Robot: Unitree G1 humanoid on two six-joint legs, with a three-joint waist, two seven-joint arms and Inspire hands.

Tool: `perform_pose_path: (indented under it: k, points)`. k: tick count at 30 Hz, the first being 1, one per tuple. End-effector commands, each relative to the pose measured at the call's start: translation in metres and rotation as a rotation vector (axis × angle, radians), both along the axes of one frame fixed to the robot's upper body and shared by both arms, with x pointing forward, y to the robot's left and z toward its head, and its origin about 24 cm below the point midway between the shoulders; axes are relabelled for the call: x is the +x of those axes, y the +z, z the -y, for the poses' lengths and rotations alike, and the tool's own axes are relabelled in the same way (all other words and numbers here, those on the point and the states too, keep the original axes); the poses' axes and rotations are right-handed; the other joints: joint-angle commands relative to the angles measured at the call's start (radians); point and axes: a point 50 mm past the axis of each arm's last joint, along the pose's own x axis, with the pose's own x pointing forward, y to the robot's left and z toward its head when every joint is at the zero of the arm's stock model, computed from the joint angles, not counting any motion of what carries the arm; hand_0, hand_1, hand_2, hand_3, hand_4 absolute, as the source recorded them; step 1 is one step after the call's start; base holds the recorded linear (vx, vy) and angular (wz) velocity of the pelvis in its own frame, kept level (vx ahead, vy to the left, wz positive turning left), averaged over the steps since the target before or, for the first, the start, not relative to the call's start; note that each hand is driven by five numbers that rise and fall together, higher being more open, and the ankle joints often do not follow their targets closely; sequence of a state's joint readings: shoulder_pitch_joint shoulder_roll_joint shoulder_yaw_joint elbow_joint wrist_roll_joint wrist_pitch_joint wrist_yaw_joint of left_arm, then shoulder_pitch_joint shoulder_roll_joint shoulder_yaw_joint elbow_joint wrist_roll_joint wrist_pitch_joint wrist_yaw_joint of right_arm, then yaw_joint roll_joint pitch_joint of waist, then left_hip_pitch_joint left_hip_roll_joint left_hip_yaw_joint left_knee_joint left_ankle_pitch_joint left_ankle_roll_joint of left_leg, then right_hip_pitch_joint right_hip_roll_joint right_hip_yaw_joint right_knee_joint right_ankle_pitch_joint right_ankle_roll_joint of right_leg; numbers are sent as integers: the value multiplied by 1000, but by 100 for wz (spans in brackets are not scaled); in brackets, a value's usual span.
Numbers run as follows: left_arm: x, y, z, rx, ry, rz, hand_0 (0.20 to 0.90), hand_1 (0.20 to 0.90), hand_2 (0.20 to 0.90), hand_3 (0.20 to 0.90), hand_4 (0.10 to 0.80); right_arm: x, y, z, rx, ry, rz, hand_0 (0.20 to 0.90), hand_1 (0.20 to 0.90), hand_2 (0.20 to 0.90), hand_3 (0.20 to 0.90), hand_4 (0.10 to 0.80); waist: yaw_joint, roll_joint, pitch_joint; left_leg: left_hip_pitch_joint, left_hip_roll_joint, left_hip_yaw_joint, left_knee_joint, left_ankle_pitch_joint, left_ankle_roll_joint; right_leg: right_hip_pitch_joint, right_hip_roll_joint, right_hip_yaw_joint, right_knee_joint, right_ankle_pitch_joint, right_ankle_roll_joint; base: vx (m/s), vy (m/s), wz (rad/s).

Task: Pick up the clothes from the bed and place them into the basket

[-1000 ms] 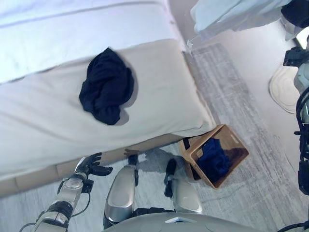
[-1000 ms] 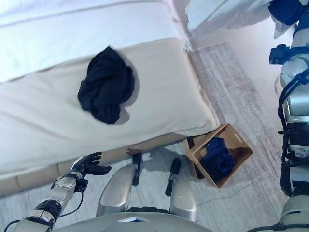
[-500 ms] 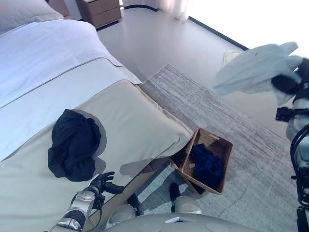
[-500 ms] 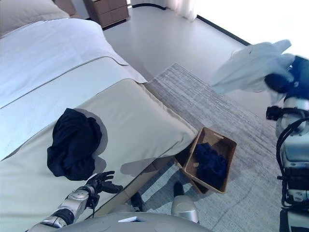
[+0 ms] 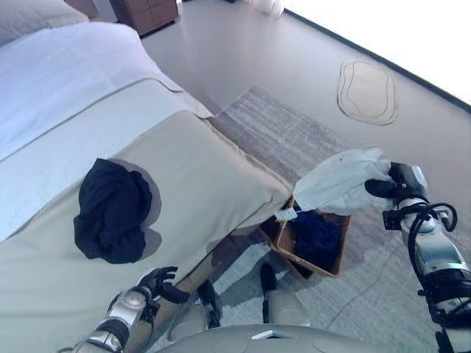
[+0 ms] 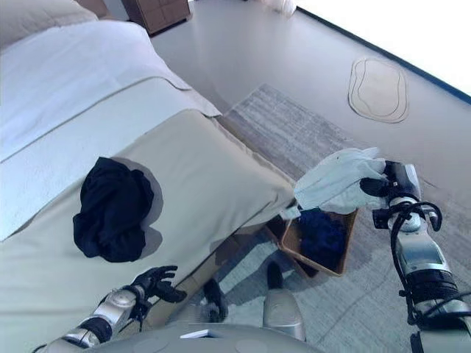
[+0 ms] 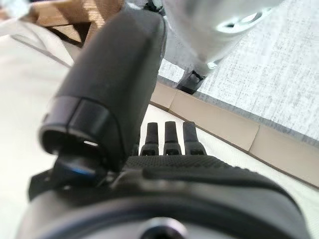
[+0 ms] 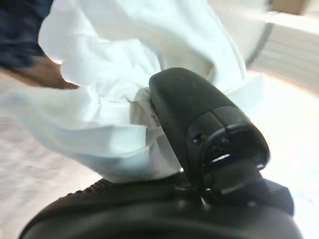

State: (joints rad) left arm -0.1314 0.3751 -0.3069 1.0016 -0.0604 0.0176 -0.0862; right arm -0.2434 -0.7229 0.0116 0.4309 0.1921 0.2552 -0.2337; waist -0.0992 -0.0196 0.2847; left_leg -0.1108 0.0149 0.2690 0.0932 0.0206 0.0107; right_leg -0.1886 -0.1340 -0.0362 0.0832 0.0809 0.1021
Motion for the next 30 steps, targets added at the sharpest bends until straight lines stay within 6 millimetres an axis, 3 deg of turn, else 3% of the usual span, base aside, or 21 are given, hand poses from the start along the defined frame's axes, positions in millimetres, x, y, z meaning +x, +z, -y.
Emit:
perform_pose_path:
  k: [1,3,9,10,11,15,18,22,25,28,30]
  points:
    - [51,36,-2,-11,13,235,900,900,900,900,800,33,83,6,-146,-38,287,300,300,300,200,100,17,42,146,-143,-21,-114,281,-203,37,-133,2,-59,259,-151,-53,-248,-160,1]
    - [60,44,2,-23,4,293,900,900,900,900,800,36,85,8,-162,-75,291,300,300,300,200,100,18,66,183,-198,-26,-134,332,-230,28,-195,5,-52,334,-197,-61,-175,-120,13]
    - [77,60,13,-60,-41,377,900,900,900,900,800,41,88,27,-173,-270,243,300,300,300,200,100,36,145,235,-354,-44,-162,399,-203,19,-371,13,-60,489,-268,-109,-116,-102,17]
    - [78,61,15,-82,-41,388,900,900,900,900,800,40,89,33,-186,-312,220,526,526,526,464,364,41,161,235,-381,-47,-166,404,-198,17,-402,15,-61,516,-284,-119,-34,-78,2]
    - [77,61,17,-97,-41,392,900,900,900,900,800,39,87,38,-208,-342,184,900,900,900,900,800,45,172,235,-397,-48,-167,410,-194,16,-421,15,-63,531,-292,-124,-25,-59,7]
    - [69,55,25,-133,-43,384,900,900,900,900,800,33,79,48,-207,-409,119,900,900,900,900,800,54,201,235,-431,-48,-169,401,-172,7,-463,16,-65,554,-305,-136,4,-22,11]
    - [65,51,26,-145,-46,375,900,900,900,900,800,22,65,64,-243,-446,-37,900,900,900,900,800,64,212,235,-425,-47,-176,351,-135,-4,-461,23,-73,525,-294,-137,9,-11,5]
    - [64,52,25,-152,-42,380,900,900,900,900,800,-2,50,87,-233,-546,-172,900,900,900,900,800,73,208,235,-392,-43,-191,268,-92,-16,-431,31,-86,468,-274,-134,17,-4,14]
    - [63,52,24,-154,-36,385,900,900,900,900,800,-9,51,93,-244,-589,-136,900,900,900,900,800,75,199,235,-364,-38,-199,232,-77,-22,-402,36,-95,433,-259,-128,30,17,10]
    - [54,48,21,-150,-5,374,900,900,900,900,800,1,84,84,-291,-575,82,900,900,900,900,800,70,176,235,-306,-28,-207,179,-65,-31,-341,49,-103,379,-244,-121,39,66,2]
    - [47,43,18,-158,38,365,900,900,900,900,800,8,122,68,-346,-521,320,900,900,900,900,800,63,158,235,-273,-16,-199,132,-32,-33,-304,60,-115,326,-204,-121,3,160,3]
